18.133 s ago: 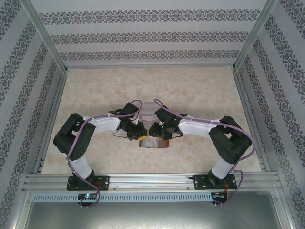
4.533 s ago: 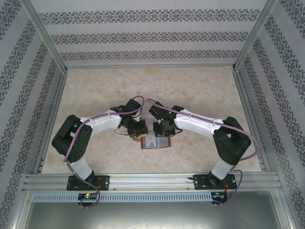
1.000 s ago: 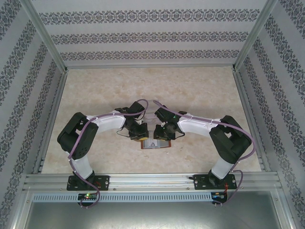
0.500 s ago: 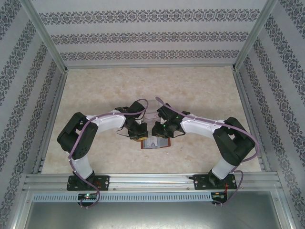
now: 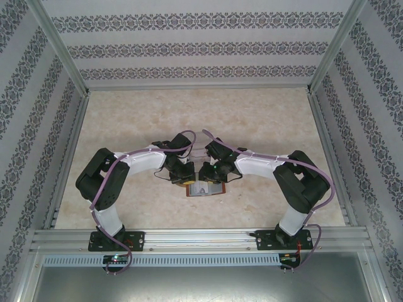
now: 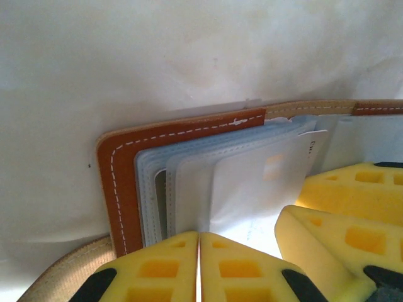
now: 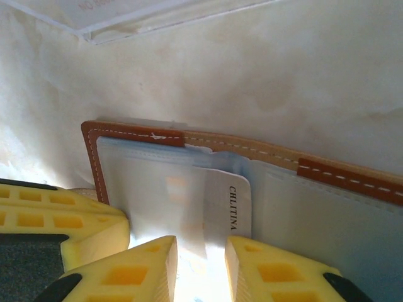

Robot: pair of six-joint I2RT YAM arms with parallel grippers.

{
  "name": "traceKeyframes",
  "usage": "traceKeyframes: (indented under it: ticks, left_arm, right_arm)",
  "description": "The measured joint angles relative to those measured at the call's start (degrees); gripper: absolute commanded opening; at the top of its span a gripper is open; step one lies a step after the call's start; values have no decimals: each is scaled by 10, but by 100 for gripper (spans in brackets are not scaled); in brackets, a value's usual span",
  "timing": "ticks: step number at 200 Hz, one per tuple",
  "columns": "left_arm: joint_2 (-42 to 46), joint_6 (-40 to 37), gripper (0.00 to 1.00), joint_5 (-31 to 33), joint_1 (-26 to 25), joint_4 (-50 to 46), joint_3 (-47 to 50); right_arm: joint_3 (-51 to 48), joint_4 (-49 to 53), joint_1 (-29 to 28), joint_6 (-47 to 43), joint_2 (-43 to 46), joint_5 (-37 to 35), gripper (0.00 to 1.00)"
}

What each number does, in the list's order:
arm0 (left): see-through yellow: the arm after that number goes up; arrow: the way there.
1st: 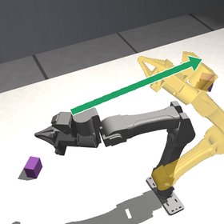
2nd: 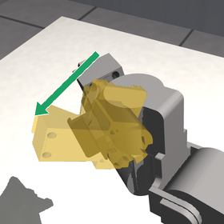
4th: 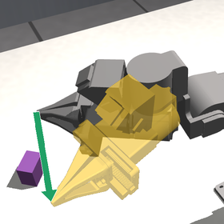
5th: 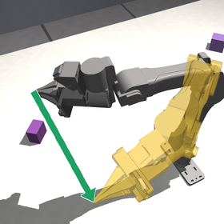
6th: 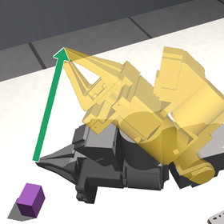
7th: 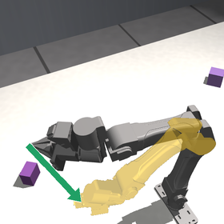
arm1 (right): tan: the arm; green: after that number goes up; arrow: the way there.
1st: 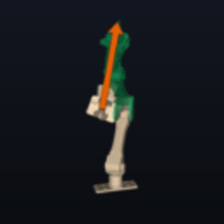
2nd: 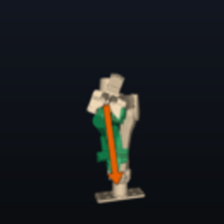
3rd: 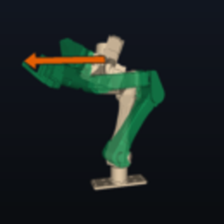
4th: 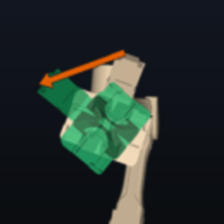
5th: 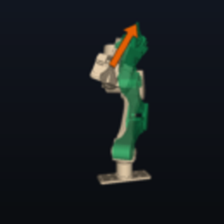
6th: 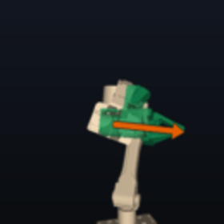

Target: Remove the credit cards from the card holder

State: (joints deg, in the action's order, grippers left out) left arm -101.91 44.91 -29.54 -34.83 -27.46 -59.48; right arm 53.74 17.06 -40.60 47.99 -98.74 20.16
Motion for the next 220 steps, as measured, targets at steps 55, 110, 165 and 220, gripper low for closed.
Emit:
traceKeyframes:
  ticks: [55,110,165,220]
  left_arm:
    - [-1,-2,9,0,0,0,0]
    - [-1,-2,9,0,0,-3,-1]
    - [0,-1,9,-5,-1,-5,-13]
    - [-2,-1,9,-18,-9,-4,-13]
  right_arm:
    - [5,48,0,-4,14,-30,30]
    - [4,60,8,-5,37,-32,29]
    - [-17,27,19,-3,38,-1,28]
    - [-29,0,19,-2,21,19,27]
